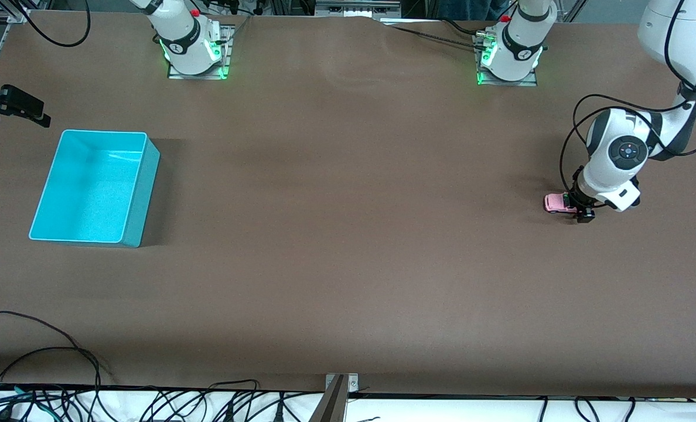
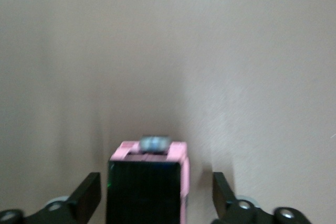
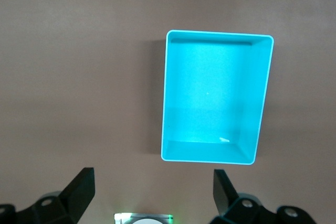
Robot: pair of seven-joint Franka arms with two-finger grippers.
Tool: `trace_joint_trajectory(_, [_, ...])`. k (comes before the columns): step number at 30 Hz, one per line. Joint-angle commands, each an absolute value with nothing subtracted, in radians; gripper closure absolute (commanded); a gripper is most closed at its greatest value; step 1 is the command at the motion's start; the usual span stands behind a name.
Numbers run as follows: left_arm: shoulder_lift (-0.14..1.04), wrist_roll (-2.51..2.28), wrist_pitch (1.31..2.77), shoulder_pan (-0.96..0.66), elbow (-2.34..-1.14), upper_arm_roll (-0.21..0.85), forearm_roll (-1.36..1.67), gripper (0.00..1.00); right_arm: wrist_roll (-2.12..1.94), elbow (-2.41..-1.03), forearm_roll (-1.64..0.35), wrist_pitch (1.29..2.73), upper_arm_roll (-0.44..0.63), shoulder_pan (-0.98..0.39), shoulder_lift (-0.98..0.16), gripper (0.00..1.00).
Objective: Wind and store pink jeep toy
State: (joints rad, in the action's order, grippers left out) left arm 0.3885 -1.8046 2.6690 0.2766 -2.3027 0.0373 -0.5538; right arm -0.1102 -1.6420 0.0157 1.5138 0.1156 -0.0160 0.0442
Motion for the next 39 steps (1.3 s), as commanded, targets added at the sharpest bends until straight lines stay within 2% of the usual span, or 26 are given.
trace_joint_trajectory(1, [0.336,-1.822,2.596,0.296,-2.261,0.041,-0.561,0.00,-0.106,-1.617,0.017,1.505,0.118,-0.015,0.035,0.00])
trace_joint_trajectory(10, [0.279,-1.813,2.473,0.285,-2.195,0.049,-0.540,0.00,-0.106,-1.617,0.017,1.505,0.118,-0.015,0.035,0.00])
trace_joint_trajectory(16, [0.268,-1.678,2.300,0.296,-2.083,0.124,-0.517,0.00,-0.106,-1.617,0.017,1.505,0.118,-0.015,0.035,0.00])
trace_joint_trajectory(27, [0.177,-1.249,2.093,0.293,-1.919,0.129,-0.298,0.00,-0.106,-1.617,0.017,1.505,0.118,-0.015,0.035,0.00])
trace_joint_trajectory(39, [0.124,-0.744,1.959,0.287,-1.773,0.129,-0.163,0.00,-0.106,-1.617,0.017,1.505,0.118,-0.015,0.035,0.00])
